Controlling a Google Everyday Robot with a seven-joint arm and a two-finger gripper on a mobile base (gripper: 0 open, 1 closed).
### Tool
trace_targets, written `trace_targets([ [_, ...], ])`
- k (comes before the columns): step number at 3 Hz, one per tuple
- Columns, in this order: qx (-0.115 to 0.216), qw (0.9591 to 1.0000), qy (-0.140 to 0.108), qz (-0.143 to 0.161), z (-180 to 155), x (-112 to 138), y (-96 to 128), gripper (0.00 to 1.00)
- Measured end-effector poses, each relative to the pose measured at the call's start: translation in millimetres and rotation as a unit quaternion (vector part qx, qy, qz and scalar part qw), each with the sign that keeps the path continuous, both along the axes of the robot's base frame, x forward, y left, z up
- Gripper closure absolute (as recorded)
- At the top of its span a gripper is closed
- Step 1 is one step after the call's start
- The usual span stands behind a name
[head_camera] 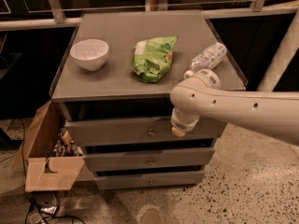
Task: Close top drawer
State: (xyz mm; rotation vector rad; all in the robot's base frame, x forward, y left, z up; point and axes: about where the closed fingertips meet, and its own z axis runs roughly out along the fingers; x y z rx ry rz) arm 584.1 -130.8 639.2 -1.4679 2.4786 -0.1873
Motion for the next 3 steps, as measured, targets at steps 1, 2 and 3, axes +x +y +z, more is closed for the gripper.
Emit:
trace_targets([
  [1,0.0,1.0,0.0,0.0,0,0,0,1.0],
  [2,0.012,0.9996,0.027,-0.003,11,-28,-11,1.0],
  [3,0.024,0.9965,0.078,-0.02,41,-92,-39,1.0],
])
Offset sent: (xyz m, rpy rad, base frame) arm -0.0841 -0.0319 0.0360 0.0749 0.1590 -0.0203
